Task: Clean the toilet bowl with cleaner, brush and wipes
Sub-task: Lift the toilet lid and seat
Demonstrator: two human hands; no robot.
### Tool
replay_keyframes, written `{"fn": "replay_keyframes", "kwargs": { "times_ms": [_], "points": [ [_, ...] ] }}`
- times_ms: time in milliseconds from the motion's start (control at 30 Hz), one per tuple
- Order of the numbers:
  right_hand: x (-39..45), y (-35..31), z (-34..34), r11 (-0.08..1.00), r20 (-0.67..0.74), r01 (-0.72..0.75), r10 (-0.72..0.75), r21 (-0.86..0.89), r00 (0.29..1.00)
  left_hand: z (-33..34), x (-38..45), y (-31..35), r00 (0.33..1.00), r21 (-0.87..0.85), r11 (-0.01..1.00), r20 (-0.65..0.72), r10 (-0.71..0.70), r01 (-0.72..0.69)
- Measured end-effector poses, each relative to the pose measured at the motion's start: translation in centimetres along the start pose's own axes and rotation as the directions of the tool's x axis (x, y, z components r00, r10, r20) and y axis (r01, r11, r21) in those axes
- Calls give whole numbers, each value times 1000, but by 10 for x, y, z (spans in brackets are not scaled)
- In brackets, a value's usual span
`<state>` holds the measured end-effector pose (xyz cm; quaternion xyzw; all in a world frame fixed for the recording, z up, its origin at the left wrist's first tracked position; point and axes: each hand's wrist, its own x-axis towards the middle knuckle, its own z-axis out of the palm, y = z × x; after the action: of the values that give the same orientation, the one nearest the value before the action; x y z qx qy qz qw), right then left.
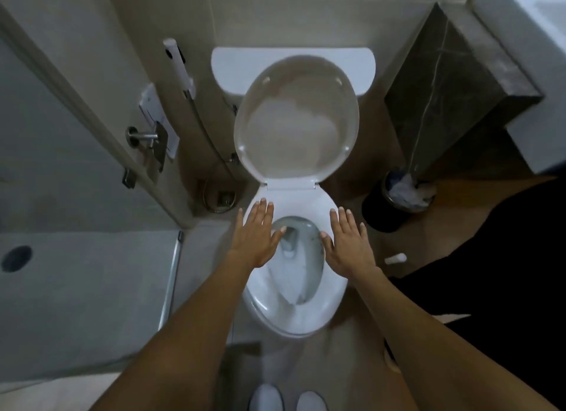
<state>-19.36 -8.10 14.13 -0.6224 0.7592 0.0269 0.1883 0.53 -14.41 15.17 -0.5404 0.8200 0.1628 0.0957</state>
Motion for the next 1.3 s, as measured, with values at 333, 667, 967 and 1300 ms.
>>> {"fn": "replay_keyframes", "kwargs": {
  "times_ms": [333,667,967,1300],
  "points": [
    [-36,46,138,999,160,3,4,-46,987,160,-45,15,975,3,1000,221,-16,16],
    [-48,77,228,986,269,164,-153,-18,951,260,-57,18,952,90,995,305,2,-31],
    [-48,86,261,957,170,286,-276,-39,946,295,-59,12,987,161,985,155,37,-62],
    [-44,91,283,922,-20,328,-339,-206,941,311,-51,9,998,284,957,31,47,-53]
  ]
}}
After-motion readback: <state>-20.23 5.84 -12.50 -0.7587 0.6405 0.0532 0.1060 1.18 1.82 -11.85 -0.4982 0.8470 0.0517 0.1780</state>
